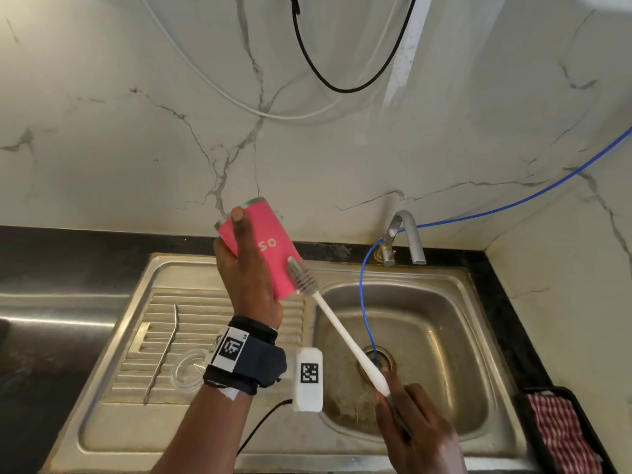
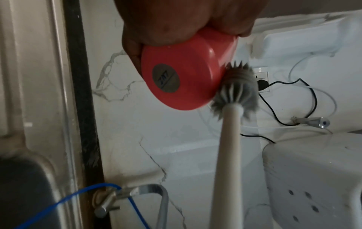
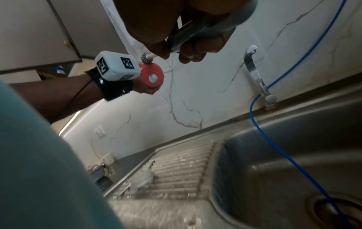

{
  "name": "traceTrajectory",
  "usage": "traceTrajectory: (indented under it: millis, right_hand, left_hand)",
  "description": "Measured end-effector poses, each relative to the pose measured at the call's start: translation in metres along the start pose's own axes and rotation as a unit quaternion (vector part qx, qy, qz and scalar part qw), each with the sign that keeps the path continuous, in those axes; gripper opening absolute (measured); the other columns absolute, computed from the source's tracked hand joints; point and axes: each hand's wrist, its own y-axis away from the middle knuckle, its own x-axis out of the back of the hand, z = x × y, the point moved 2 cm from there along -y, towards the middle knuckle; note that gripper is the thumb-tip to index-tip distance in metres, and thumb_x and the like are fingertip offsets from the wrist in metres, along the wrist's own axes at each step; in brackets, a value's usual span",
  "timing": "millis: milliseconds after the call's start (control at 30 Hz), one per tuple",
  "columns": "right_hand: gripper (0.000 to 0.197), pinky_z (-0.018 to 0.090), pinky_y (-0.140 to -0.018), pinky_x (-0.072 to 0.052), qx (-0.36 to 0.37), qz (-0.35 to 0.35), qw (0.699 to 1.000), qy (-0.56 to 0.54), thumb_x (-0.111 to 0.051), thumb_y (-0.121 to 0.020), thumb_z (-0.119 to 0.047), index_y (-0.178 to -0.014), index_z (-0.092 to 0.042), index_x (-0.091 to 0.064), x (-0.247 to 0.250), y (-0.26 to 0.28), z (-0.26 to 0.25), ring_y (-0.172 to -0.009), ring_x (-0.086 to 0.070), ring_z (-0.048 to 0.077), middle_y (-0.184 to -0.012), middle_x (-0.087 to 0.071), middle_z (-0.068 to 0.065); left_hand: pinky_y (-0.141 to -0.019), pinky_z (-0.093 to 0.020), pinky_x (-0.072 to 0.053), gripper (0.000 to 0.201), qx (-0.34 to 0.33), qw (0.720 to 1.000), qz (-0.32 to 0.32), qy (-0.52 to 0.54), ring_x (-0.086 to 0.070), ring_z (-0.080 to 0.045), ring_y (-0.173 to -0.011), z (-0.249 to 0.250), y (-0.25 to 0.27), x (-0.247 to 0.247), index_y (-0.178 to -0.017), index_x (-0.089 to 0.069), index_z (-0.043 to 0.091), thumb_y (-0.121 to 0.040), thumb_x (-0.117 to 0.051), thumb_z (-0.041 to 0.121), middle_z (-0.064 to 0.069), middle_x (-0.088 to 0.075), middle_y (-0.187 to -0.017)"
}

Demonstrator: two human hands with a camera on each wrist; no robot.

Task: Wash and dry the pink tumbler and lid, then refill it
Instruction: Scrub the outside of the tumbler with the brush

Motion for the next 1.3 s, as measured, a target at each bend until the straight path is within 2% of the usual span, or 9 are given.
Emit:
traceTrajectory:
  millis: [133, 233, 333, 467, 633, 833, 1067, 1167, 1300]
  right_hand:
    - [0.034, 0.007, -0.059, -0.039, -0.018, 0.001, 1.0, 0.009, -0.059, -0.098, -0.039, -0.12, -0.02, -0.076, -0.001, -0.005, -0.002, -0.062, -0.053, 0.008, -0.092, -0.061, -0.01]
    - [0.035, 0.014, -0.055, -0.043, -0.018, 0.014, 1.0, -0.01, -0.063, -0.095, -0.034, -0.121, -0.015, -0.077, -0.005, -0.019, -0.008, -0.057, -0.053, 0.008, -0.088, -0.065, -0.007]
    - [0.035, 0.006, -0.059, -0.04, -0.004, 0.015, 1.0, -0.003, -0.063, -0.094, -0.034, -0.119, -0.014, -0.078, -0.006, -0.015, -0.005, -0.06, -0.052, 0.006, -0.086, -0.065, -0.007]
    - [0.037, 0.005, -0.064, -0.039, 0.017, -0.006, 0.999, 0.049, -0.056, -0.101, -0.038, -0.113, -0.011, -0.08, -0.002, 0.001, 0.004, -0.068, -0.051, 0.007, -0.082, -0.066, -0.006]
    - [0.035, 0.013, -0.055, -0.046, -0.03, 0.01, 0.999, -0.018, -0.064, -0.093, -0.035, -0.121, -0.017, -0.076, -0.004, -0.021, -0.003, -0.058, -0.055, 0.006, -0.09, -0.067, -0.009]
    - [0.045, -0.006, -0.068, -0.033, -0.009, -0.004, 1.0, 0.016, -0.052, -0.104, -0.046, -0.113, -0.011, -0.08, -0.001, -0.004, 0.003, -0.066, -0.052, 0.003, -0.082, -0.065, -0.006]
    - [0.036, 0.007, -0.058, -0.043, -0.026, 0.011, 1.0, -0.012, -0.063, -0.093, -0.036, -0.119, -0.015, -0.078, -0.005, -0.022, -0.009, -0.061, -0.054, 0.005, -0.087, -0.068, -0.008]
    - [0.035, -0.001, -0.063, -0.037, -0.01, 0.005, 1.0, 0.007, -0.063, -0.094, -0.035, -0.115, -0.013, -0.08, -0.004, -0.016, -0.005, -0.063, -0.051, 0.005, -0.082, -0.066, -0.006]
    - [0.039, -0.004, -0.064, -0.035, -0.017, -0.023, 0.999, 0.021, -0.056, -0.099, -0.042, -0.115, -0.014, -0.079, 0.004, -0.005, 0.0, -0.065, -0.051, 0.003, -0.082, -0.062, -0.011]
  left_hand:
    - [-0.079, -0.042, -0.065, 0.058, 0.003, 1.0, -0.015, -0.007, -0.079, -0.019, -0.097, -0.006, 0.006, -0.001, -0.125, -0.051, 0.038, -0.081, -0.057, 0.075, -0.001, -0.07, -0.117]
    - [-0.081, -0.045, -0.066, 0.06, 0.011, 1.0, -0.026, -0.01, -0.079, -0.012, -0.089, -0.014, 0.016, -0.007, -0.126, -0.054, 0.036, -0.081, -0.06, 0.075, 0.002, -0.072, -0.115]
    - [-0.081, -0.043, -0.065, 0.058, 0.005, 1.0, -0.023, -0.011, -0.078, -0.01, -0.087, -0.01, 0.01, -0.007, -0.121, -0.054, 0.037, -0.079, -0.06, 0.076, 0.003, -0.07, -0.113]
    - [-0.083, -0.042, -0.064, 0.069, -0.009, 1.0, 0.0, -0.011, -0.076, -0.021, -0.103, -0.002, -0.001, -0.001, -0.132, -0.05, 0.033, -0.08, -0.058, 0.078, -0.002, -0.068, -0.12]
    - [-0.086, -0.054, -0.065, 0.061, 0.03, 0.999, -0.025, -0.016, -0.078, -0.026, -0.1, -0.014, 0.015, -0.009, -0.12, -0.057, 0.04, -0.078, -0.065, 0.084, -0.002, -0.072, -0.118]
    - [-0.089, -0.055, -0.065, 0.056, 0.02, 1.0, -0.018, -0.003, -0.076, -0.028, -0.104, -0.005, -0.001, -0.003, -0.123, -0.054, 0.041, -0.086, -0.06, 0.081, -0.003, -0.069, -0.12]
    - [-0.091, -0.059, -0.064, 0.063, 0.04, 0.997, -0.057, 0.012, -0.077, -0.025, -0.106, -0.01, 0.009, -0.009, -0.133, -0.055, 0.037, -0.083, -0.062, 0.075, -0.003, -0.071, -0.126]
    - [-0.092, -0.061, -0.063, 0.06, 0.039, 0.998, -0.05, 0.019, -0.075, -0.031, -0.11, -0.008, 0.002, -0.006, -0.131, -0.055, 0.034, -0.09, -0.064, 0.076, -0.006, -0.07, -0.126]
    - [-0.094, -0.063, -0.061, 0.064, 0.037, 0.999, -0.032, -0.014, -0.074, -0.036, -0.112, -0.006, -0.009, 0.002, -0.128, -0.053, 0.033, -0.083, -0.057, 0.078, -0.008, -0.069, -0.125]
